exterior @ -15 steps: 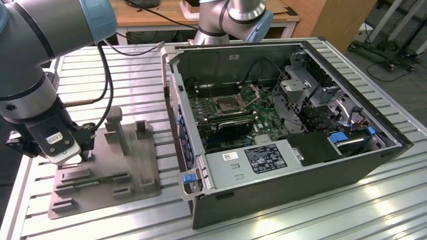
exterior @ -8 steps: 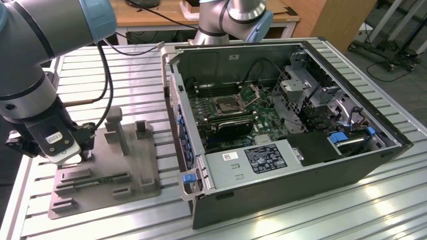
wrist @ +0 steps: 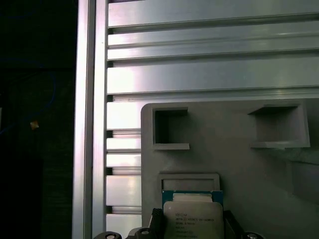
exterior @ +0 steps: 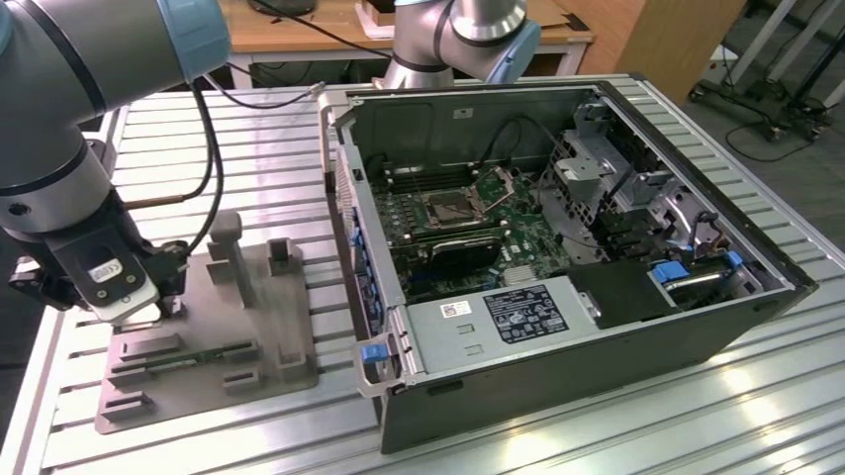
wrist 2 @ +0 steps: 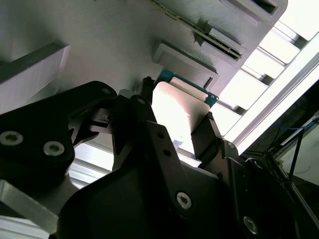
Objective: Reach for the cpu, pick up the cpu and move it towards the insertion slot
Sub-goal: 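Pick up the cpu and move it towards the insertion slot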
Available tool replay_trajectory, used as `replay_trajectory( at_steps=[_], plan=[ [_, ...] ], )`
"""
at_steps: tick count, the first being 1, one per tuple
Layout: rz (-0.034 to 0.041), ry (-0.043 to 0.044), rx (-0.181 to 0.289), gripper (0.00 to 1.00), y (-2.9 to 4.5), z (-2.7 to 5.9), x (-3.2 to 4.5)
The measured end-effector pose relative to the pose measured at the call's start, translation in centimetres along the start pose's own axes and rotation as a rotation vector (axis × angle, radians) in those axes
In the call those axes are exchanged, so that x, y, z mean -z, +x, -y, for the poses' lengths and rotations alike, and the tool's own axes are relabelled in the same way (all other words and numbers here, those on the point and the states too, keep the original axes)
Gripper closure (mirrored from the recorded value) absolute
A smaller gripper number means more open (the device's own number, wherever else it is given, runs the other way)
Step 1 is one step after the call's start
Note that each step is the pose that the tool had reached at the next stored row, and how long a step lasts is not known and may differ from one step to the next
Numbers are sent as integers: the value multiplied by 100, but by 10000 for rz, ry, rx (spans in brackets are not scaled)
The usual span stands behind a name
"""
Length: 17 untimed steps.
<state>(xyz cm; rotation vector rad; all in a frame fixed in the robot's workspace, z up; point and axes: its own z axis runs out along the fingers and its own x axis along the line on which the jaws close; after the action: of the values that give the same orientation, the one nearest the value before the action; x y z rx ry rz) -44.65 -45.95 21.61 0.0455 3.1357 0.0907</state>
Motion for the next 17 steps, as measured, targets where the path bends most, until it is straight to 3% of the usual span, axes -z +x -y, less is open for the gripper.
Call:
replay_trajectory(
  at_steps=[17],
  plan=[
    [0, 0, 0, 45, -1, -3, 47]
  ],
)
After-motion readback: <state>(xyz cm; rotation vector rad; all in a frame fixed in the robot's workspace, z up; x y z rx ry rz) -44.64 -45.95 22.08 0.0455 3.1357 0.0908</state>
